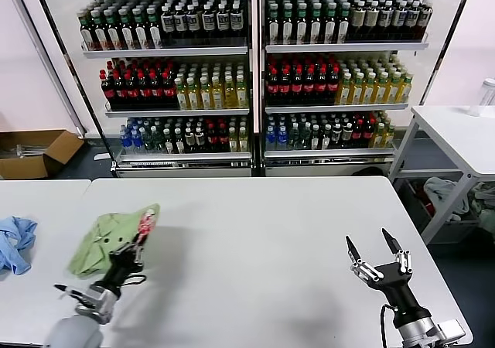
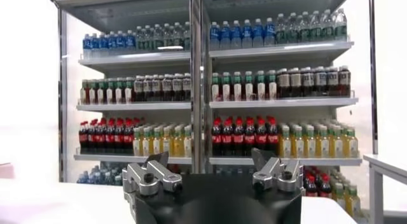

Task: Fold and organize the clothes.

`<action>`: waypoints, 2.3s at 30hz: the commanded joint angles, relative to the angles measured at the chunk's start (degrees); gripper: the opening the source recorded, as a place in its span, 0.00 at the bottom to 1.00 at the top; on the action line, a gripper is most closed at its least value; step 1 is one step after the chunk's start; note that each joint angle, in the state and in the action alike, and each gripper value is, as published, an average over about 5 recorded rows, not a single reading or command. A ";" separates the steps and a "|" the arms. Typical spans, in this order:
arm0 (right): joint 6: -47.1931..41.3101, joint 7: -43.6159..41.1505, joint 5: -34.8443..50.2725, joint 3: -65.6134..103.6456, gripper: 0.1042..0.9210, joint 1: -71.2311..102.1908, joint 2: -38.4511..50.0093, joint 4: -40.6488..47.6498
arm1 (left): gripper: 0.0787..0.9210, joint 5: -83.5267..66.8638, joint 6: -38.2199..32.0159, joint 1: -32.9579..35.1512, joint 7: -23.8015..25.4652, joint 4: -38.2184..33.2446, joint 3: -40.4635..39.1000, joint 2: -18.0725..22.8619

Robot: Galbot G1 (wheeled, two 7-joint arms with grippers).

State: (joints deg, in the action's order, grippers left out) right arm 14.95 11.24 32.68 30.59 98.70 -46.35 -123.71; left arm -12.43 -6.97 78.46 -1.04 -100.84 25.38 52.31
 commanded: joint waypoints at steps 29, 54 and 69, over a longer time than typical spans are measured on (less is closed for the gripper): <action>-33.94 8.03 9.80 -40.02 0.88 -45.73 -13.55 5.50 | 0.88 -3.56 17.76 5.48 -7.64 -31.47 4.43 1.69; -43.62 3.73 24.37 -51.42 0.88 -61.08 -33.84 35.51 | 0.88 -1.55 17.58 8.17 -6.64 -31.80 3.64 6.95; -43.10 0.44 22.01 -51.53 0.88 -64.24 -40.90 49.27 | 0.88 -1.53 18.64 8.88 -6.64 -32.75 3.61 7.56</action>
State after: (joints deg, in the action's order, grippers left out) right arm -27.47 13.32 55.36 -19.80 37.24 -81.66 -85.24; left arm -13.80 11.08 86.99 -7.86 -133.02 28.92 59.56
